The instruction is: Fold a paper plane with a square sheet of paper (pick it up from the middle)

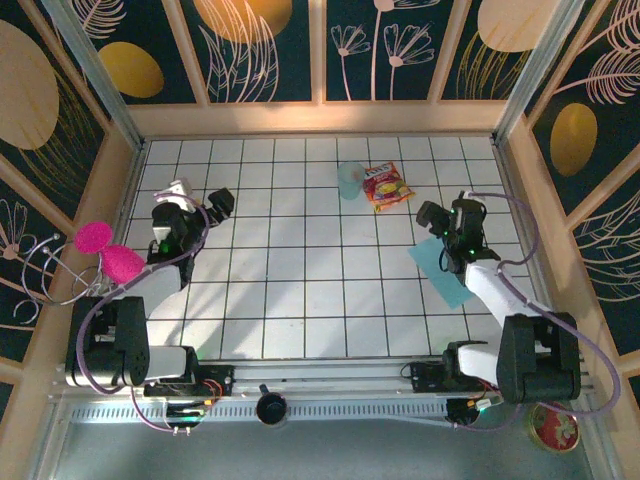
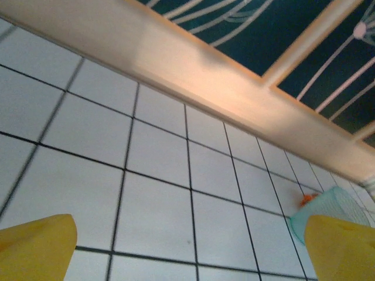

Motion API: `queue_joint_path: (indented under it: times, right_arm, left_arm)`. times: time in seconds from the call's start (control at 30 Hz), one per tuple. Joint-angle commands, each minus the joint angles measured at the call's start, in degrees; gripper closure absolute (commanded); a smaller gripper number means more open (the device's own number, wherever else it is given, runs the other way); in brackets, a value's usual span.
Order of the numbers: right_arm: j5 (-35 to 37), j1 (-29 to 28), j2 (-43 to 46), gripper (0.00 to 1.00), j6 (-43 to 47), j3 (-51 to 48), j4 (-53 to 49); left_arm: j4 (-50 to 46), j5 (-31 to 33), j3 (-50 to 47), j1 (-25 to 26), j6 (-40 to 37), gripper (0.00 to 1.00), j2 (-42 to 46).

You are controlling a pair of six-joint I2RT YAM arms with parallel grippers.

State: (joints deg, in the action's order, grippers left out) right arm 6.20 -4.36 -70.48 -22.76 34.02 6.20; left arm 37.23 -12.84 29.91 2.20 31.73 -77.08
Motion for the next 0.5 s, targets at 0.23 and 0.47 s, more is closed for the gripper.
queue_joint_path:
  times: [0.23, 0.47]
  right_arm:
    - [-2.48, 3.01, -11.04, 0.06, -7.92, 6.71, -12.31]
    - [-4.15, 2.91, -17.02, 0.09, -9.87, 8.16, -14.13]
  left_arm:
    - [-4.54, 1.63, 4.16, 8.89, 0.54, 0.01, -3.94]
    - [-6.31, 1.81, 6.87, 13.68, -0.06, 0.01, -7.29]
